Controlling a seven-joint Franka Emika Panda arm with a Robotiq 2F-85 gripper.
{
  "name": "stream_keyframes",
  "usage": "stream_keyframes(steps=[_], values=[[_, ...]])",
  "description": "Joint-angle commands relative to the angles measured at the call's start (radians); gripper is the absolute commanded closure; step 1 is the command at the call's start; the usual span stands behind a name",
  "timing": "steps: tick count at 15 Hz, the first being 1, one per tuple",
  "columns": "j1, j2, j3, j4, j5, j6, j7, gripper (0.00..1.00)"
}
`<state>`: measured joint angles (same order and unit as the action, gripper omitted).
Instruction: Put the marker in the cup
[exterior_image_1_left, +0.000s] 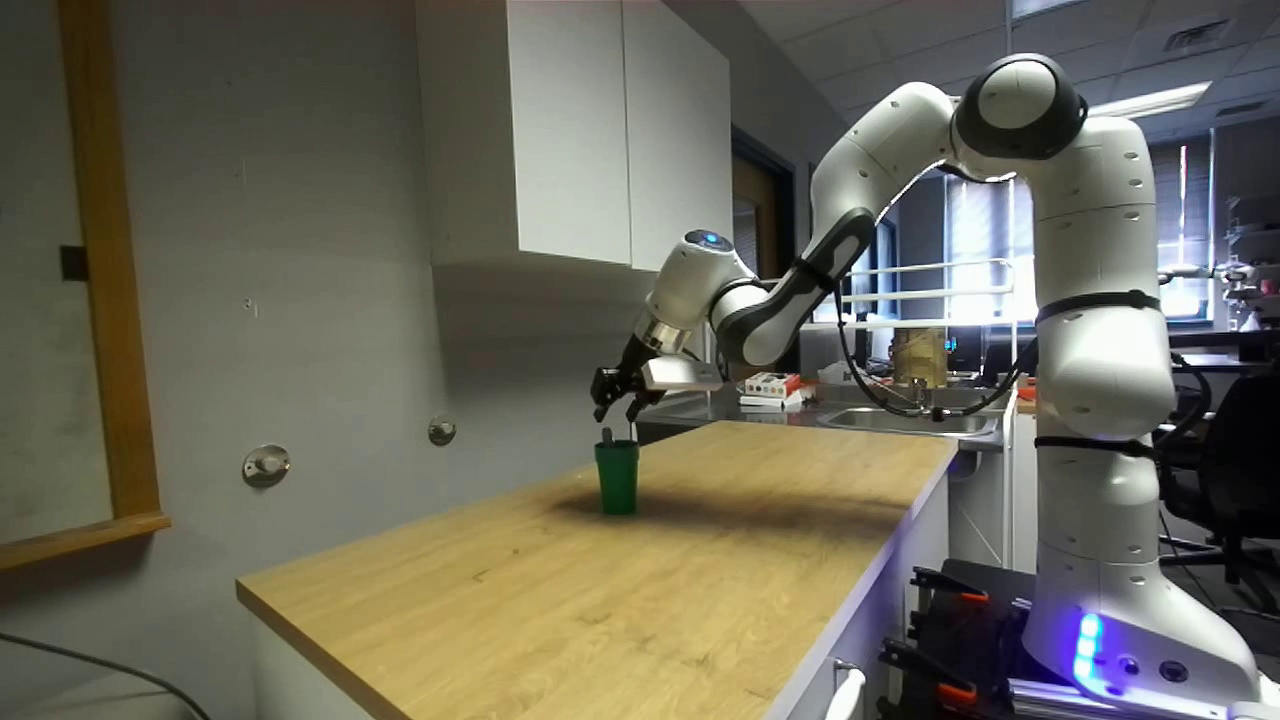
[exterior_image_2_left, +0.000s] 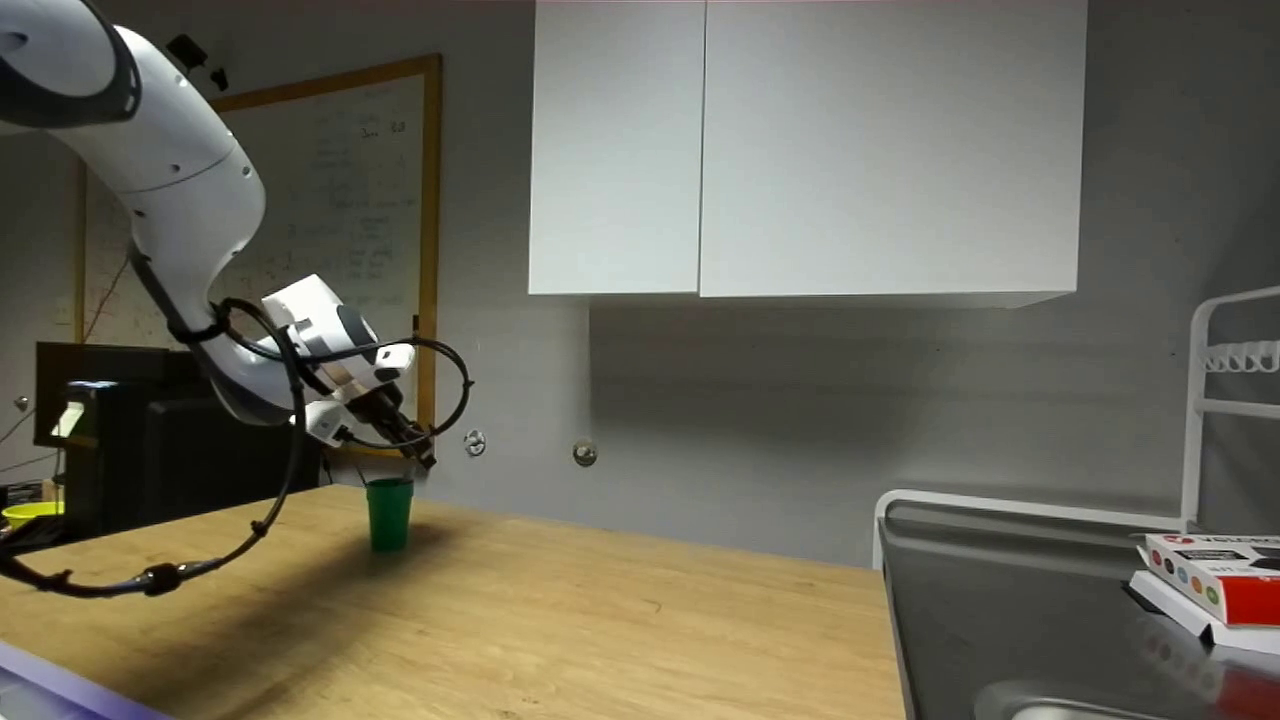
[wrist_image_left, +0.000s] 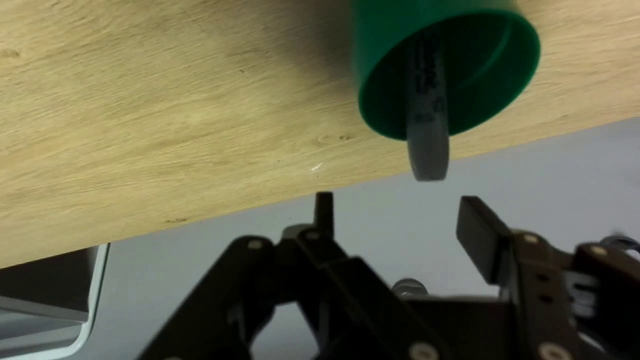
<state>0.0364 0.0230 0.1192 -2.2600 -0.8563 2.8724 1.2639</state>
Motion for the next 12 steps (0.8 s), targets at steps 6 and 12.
stream_keyframes(steps=[6, 12], values=[[0.025, -0.042, 0.022, -0.013, 0.107, -0.120, -0.114, 0.00], [0.079, -0.220, 0.005, -0.082, 0.651, -0.425, -0.631, 0.00]])
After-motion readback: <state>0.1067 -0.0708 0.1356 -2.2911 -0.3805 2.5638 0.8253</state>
